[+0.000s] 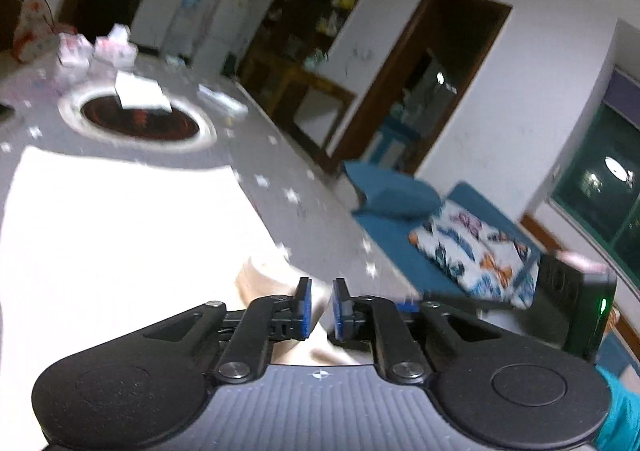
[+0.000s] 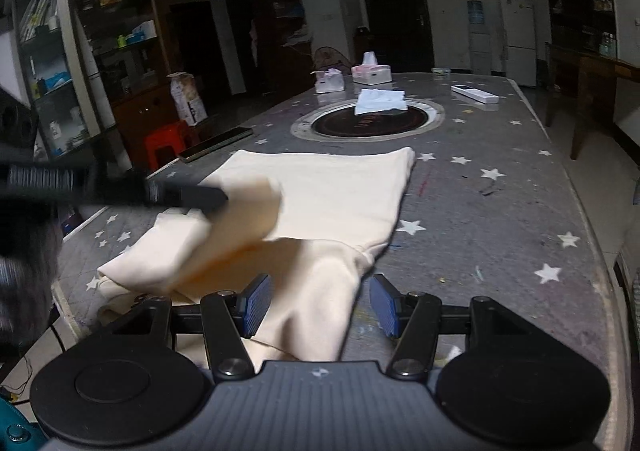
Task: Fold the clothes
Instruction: 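Fold the held sleeve over the shirt body with the left gripper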
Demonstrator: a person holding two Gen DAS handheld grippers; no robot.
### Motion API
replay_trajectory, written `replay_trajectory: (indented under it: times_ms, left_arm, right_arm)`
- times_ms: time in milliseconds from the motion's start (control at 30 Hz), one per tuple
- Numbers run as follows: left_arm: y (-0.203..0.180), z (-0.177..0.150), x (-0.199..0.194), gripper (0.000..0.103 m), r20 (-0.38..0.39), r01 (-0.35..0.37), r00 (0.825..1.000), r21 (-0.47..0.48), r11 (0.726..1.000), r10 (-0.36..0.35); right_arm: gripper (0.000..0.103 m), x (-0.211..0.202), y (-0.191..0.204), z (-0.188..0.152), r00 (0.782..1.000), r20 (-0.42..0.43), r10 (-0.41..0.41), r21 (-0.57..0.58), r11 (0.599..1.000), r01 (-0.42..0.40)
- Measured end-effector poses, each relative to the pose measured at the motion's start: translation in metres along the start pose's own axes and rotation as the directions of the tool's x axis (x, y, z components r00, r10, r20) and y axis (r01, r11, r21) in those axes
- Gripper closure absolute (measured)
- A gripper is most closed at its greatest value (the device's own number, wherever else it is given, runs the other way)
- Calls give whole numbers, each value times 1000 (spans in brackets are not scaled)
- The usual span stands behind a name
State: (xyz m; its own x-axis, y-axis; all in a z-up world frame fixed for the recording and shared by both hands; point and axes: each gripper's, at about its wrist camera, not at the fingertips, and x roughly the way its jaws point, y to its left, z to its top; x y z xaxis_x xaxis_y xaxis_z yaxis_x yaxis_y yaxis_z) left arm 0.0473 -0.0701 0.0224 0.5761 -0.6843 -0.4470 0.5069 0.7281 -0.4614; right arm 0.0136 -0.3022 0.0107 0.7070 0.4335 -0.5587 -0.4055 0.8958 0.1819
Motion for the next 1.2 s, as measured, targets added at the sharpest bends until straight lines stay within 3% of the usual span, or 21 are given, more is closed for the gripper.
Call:
replay_trajectory:
  times_ms: [67, 100, 133, 200, 400, 600, 733, 900, 1033, 1133, 1200]
  left_arm:
    - [1, -6, 1, 82, -24, 4, 1000, 0, 1000, -4]
    - [4, -8, -1, 72, -29, 4, 1000, -4, 1000, -4]
    - [7, -9, -5, 68, -26, 1, 1000, -6, 1000, -1]
    - [15, -11, -13, 68, -22, -6, 1000, -10, 1000, 6]
    - [50, -13, -46, 71, 19, -116, 993, -45, 992, 117]
    - [91, -21, -74, 75, 23, -257, 965, -116, 959, 261]
    - [111, -30, -88, 83, 8, -334, 941, -141, 932, 338]
    - [127, -31, -100, 86, 1, -402, 913, -170, 900, 408]
    - [120, -20, -99, 83, 39, -385, 919, -143, 912, 393]
    - [122, -11, -83, 71, 35, -375, 924, -130, 918, 382]
    - [127, -7, -69, 71, 14, -371, 927, -132, 919, 376]
  right_arm:
    - [48, 2, 1, 1, 1000, -1, 4, -2, 1000, -4]
    - [48, 3, 1, 2, 1000, -1, 6, -3, 1000, -6]
    - [48, 4, 2, 3, 1000, -2, 7, -4, 1000, -7]
    - [48, 6, 3, 4, 1000, -3, 11, -6, 1000, -11]
    - [52, 13, 6, 9, 1000, -9, 23, -14, 1000, -23]
    - [59, 34, 12, 15, 999, -35, 33, -27, 999, -34]
    - [60, 46, 15, 18, 998, -51, 37, -36, 999, -39]
    - [60, 52, 16, 17, 997, -66, 34, -35, 999, -36]
    - [65, 55, 14, 16, 997, -77, 28, -30, 999, -30]
    - [77, 56, 15, 17, 997, -76, 24, -27, 999, -26]
    - [83, 57, 16, 17, 997, -75, 18, -28, 999, -20]
